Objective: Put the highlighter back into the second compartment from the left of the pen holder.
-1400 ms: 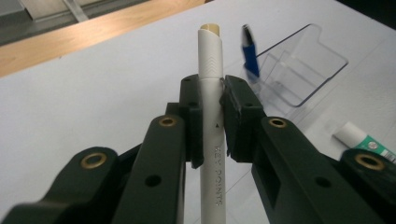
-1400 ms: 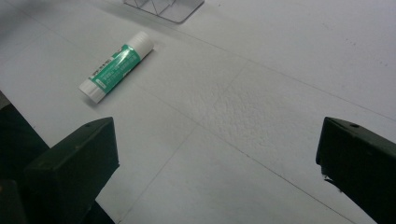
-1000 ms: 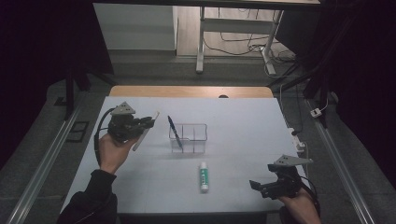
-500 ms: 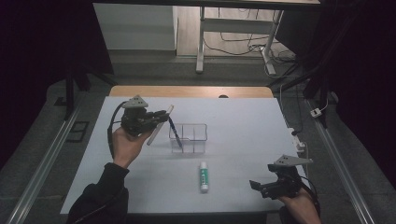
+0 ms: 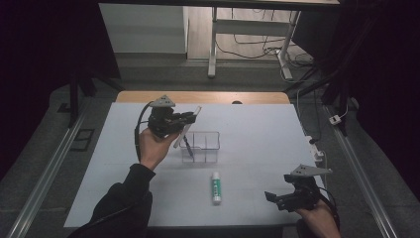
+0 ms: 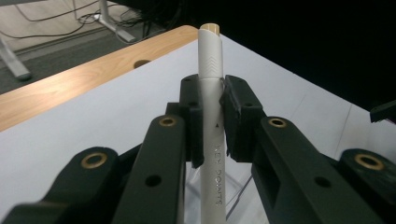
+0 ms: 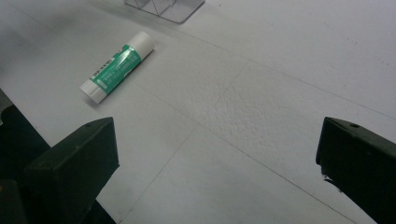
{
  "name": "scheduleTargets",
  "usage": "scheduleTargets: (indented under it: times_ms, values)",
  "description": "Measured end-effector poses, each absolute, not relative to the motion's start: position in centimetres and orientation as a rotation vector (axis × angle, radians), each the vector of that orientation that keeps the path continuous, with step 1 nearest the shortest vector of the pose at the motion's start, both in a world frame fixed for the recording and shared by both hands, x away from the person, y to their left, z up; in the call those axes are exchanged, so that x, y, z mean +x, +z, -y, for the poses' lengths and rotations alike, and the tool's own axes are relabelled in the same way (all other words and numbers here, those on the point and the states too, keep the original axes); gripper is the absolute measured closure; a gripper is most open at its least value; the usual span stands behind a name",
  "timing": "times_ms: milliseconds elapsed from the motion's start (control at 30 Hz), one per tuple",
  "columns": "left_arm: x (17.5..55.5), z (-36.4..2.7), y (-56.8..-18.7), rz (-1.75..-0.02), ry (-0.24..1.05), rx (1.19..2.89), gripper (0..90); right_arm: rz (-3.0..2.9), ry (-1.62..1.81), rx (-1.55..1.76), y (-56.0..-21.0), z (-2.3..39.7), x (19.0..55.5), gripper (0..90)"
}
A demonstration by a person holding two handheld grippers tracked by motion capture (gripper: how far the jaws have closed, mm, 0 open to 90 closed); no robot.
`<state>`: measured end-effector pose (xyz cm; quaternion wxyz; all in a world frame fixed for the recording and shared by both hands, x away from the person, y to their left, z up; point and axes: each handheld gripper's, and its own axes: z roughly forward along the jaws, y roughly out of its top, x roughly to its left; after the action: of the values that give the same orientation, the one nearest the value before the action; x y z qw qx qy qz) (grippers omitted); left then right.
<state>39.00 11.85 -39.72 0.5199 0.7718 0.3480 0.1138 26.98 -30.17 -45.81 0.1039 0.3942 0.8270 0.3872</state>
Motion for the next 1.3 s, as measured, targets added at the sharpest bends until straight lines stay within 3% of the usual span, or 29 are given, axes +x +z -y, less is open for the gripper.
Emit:
scheduleTargets:
  times_ms: [600,1300]
  values:
    - [41.1,-7.2,-40.8,-0.781,0.305,1.856,77.8,-2.442,1.148,1.156,-45.8,30.2,27.0,0.0]
    - [41.4,-6.4,-43.6,-0.807,0.308,1.888,77.6,-2.448,1.147,1.150,-45.8,30.2,26.9,0.0]
